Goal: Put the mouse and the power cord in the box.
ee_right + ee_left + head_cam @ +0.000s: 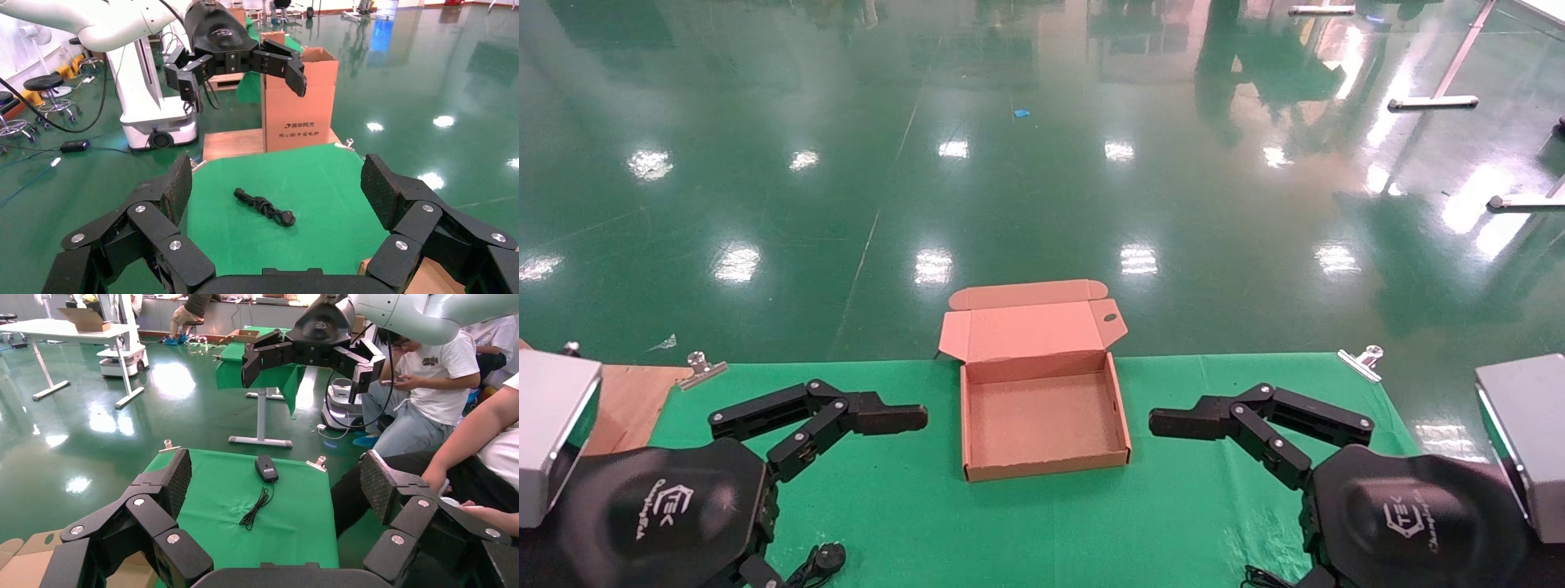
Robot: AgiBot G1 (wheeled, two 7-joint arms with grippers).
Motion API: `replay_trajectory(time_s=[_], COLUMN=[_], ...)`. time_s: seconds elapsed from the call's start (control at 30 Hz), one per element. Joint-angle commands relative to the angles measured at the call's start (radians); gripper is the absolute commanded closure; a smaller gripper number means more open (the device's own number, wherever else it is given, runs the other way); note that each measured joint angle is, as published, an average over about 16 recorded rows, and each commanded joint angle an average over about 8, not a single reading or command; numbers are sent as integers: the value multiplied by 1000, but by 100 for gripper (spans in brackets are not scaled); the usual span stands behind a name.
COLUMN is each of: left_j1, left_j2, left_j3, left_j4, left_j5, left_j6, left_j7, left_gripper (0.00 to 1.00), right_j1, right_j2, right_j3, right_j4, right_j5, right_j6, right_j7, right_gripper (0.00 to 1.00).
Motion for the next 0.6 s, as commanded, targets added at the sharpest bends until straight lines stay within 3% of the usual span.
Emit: replay_trajectory(time_s=[0.03,0.6], left_j1=[0,0], left_j2=[0,0], left_j3=[0,0], left_j4=[0,0], left_j5=[0,0], left_j6=[0,0], left_j7=[0,0], left_gripper=[0,0], right_j1=[0,0], right_j2=[0,0], right_j3=[0,0], right_j4=[0,0], right_j5=[0,0], right_j6=[0,0], right_j7=[0,0], right_gripper=[0,0])
